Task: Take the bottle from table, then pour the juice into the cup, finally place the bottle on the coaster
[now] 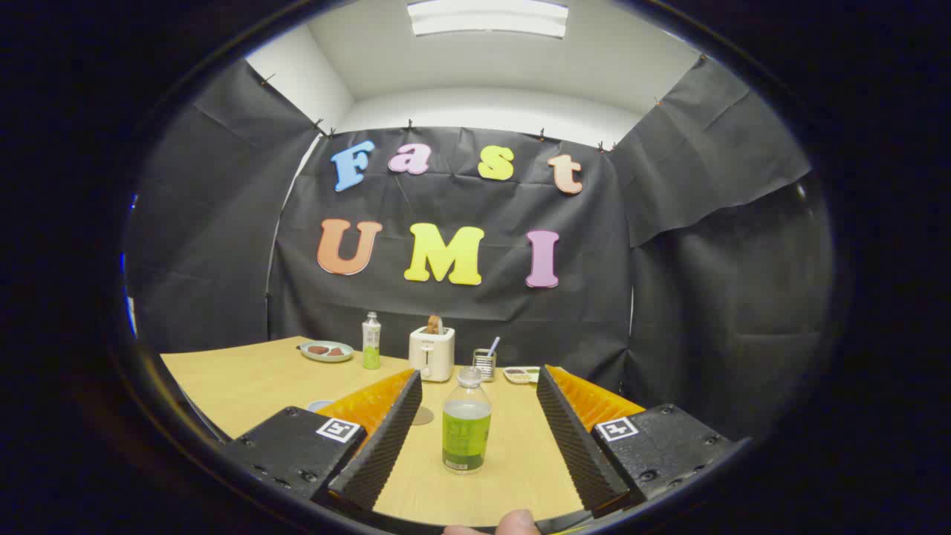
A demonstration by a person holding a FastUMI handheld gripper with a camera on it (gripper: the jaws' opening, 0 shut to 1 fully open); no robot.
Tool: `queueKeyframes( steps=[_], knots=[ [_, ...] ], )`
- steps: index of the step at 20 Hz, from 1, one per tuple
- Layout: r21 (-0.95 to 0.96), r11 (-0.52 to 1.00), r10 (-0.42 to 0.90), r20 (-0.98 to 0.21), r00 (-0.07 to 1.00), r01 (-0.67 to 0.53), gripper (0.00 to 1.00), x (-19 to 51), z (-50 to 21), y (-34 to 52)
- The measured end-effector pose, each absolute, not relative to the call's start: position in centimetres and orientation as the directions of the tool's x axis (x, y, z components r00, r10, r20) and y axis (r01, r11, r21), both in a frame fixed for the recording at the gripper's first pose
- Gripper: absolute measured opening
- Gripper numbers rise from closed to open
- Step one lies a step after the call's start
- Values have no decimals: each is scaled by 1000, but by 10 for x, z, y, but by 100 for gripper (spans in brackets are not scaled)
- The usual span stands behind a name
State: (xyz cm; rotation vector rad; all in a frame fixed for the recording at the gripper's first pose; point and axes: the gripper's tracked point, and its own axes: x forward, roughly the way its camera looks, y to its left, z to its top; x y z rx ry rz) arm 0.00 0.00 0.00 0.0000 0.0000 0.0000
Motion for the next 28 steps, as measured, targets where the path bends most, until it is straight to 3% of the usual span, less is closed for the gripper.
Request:
queueKeyframes(
  steps=[28],
  knots=[
    [25,999,23,-32,999,-22,100,10,-21,9]
  ],
)
